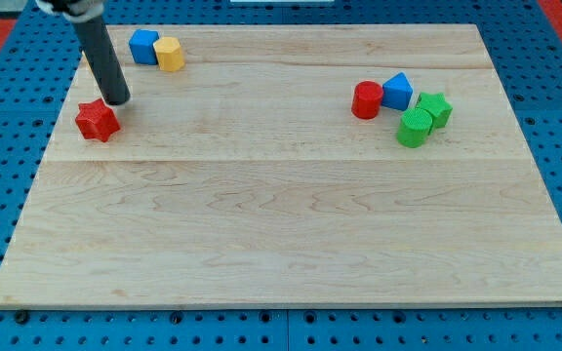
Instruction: Slide red star closer to yellow heart
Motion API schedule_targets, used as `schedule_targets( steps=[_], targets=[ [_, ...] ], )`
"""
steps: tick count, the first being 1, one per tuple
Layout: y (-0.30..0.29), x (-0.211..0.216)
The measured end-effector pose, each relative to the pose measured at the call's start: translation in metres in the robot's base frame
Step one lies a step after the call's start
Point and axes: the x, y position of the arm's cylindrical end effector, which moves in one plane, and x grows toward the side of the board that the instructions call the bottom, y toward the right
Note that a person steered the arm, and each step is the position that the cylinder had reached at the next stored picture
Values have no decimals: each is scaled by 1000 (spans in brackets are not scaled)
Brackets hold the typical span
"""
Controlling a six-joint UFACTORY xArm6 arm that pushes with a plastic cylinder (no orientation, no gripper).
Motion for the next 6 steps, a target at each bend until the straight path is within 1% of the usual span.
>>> schedule_targets(
  steps=[1, 2, 3, 4, 5, 6],
  targets=[
    [1, 28],
    [55, 98],
    [74, 155],
    [-15, 138],
    [-17, 71],
    [5, 13]
  ],
)
